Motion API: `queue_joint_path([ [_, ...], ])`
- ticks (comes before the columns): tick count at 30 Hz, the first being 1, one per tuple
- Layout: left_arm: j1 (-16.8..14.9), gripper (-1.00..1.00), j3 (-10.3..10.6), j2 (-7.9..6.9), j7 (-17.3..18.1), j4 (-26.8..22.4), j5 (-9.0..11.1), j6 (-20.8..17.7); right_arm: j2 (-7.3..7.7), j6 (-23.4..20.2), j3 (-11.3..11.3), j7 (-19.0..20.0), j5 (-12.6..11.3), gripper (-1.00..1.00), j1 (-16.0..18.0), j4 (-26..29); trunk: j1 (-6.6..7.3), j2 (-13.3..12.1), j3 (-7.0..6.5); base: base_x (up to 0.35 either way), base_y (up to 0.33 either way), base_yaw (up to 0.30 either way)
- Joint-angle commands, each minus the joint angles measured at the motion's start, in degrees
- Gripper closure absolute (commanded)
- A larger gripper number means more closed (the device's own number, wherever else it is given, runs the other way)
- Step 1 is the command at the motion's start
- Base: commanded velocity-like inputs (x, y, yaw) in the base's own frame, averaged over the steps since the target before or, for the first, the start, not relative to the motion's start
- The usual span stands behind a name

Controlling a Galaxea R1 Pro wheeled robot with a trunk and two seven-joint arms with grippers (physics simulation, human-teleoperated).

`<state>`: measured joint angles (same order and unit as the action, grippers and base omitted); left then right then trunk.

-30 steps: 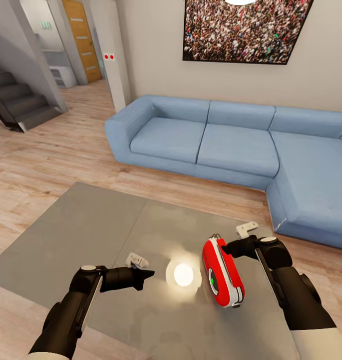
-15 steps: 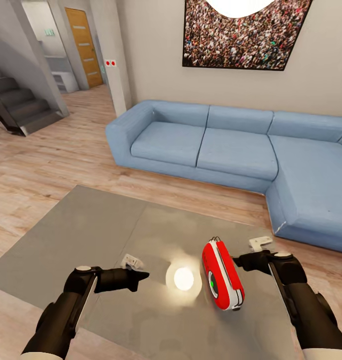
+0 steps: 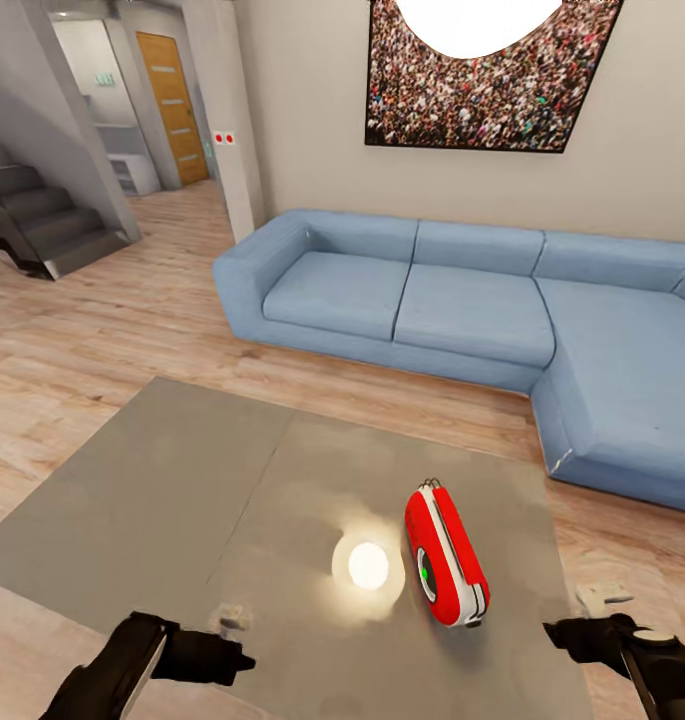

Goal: Turn on the radio receiver that's on the table in the living room.

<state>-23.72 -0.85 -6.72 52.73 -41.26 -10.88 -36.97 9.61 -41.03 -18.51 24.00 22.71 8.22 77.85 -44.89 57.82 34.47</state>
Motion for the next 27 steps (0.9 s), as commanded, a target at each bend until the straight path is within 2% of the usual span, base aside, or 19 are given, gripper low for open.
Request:
queue_joint_path([
  [1, -0.01, 1.0, -0.03, -0.13, -0.95, 2.44, 0.11, 1.34, -0.01, 1.2, -0.61, 0.0, 0.07, -1.0, -0.63, -1.03, 0.0, 0.0, -0.1, 0.0, 0.0, 0.0],
  [5, -0.01, 1.0, -0.1, -0.71, -2.5, 9.05, 0.28, 6.46, -0.02, 3.97, -2.07, -0.01, 0.19, -1.0, -1.67, -4.38, 0.0, 0.0, -0.45, 0.0, 0.0, 0.0],
  [7, -0.01, 1.0, -0.11, -1.26, -2.92, 14.28, 0.39, 10.23, -0.01, 6.46, -2.95, -0.07, 0.22, -1.0, -1.97, -8.65, 0.0, 0.0, -0.63, 0.0, 0.0, 0.0],
  [12, -0.01, 1.0, -0.08, -1.59, -3.12, 20.02, 0.42, 13.54, 0.05, 11.45, -3.42, -0.22, 0.31, -1.0, -2.1, -15.4, 0.0, 0.0, -1.08, 0.0, 0.0, 0.0],
  [18, -0.01, 1.0, -0.04, -1.57, -4.97, 25.47, 0.42, 16.61, 0.14, 16.93, -3.54, -3.21, 0.39, -1.0, -3.78, -22.45, 0.0, 0.0, -1.61, 0.0, 0.0, 0.0],
  [20, -0.01, 1.0, -0.04, -1.55, -8.2, 29.77, 0.42, 19.07, 0.24, 22.42, -3.55, -6.03, 0.4, -1.0, -4.3, -30.34, 0.0, 0.0, -1.79, 0.0, 0.0, 0.0],
  [23, -0.01, 1.0, 0.03, -1.49, -9.8, 34.16, 0.41, 22.7, 0.3, 27.72, -3.52, -9.86, 0.41, -1.0, -4.41, -37.78, 0.0, 0.0, -2.06, 0.0, 0.0, 0.0],
  [24, -0.01, 1.0, 0.04, -1.39, -11.17, 36.95, 0.42, 24.8, 0.3, 31.2, -3.45, -12.37, 0.41, -1.0, -4.43, -42.75, 0.0, 0.0, -2.15, 0.0, 0.0, 0.0],
  [27, -0.01, 1.0, 0.05, -1.21, -14.03, 39.57, 0.47, 26.61, 0.32, 35.57, -3.29, -14.35, 0.46, -1.0, -4.44, -48.92, 0.0, 0.0, -2.42, 0.0, 0.0, 0.0],
])
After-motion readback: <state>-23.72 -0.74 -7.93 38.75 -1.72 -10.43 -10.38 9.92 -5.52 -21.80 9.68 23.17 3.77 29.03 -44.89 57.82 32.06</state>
